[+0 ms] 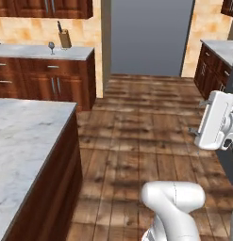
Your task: Retrieve the wine glasses from the counter and place one next to each plate.
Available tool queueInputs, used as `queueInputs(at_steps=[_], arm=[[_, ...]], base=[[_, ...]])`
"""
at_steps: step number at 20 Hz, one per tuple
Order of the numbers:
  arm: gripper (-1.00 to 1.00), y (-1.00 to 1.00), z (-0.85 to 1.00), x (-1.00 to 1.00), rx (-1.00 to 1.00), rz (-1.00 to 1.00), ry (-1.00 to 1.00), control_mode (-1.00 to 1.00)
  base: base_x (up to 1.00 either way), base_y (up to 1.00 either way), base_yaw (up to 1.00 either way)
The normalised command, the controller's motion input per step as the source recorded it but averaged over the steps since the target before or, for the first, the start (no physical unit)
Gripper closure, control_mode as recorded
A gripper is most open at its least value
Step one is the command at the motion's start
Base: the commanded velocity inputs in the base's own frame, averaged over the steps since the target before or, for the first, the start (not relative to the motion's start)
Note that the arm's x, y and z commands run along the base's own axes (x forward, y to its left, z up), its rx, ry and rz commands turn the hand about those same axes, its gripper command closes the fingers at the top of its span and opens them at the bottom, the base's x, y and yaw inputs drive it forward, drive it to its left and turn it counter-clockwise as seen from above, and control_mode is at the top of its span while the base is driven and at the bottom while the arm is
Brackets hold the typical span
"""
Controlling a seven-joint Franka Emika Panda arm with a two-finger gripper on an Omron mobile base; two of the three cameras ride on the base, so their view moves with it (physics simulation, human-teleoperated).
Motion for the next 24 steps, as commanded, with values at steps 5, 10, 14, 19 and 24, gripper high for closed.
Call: queueInputs(at_steps=[5, 10, 14, 19, 24], arm=[[-1.00, 0.00, 0.00, 0.00, 0.00, 0.00, 0.00, 1.00], [-1.00, 0.00, 0.00, 0.00, 0.00, 0.00, 0.00, 1.00], [-1.00, 0.00, 0.00, 0.00, 0.00, 0.00, 0.00, 1.00], [-1.00, 0.00, 0.00, 0.00, 0.00, 0.00, 0.00, 1.00], [-1.00, 0.00, 0.00, 0.00, 0.00, 0.00, 0.00, 1.00]], base=[[1.00, -0.08, 0.05], [1.00, -0.07, 0.05], [1.00, -0.08, 0.05], [1.00, 0.00, 0.03], [1.00, 0.00, 0.01]])
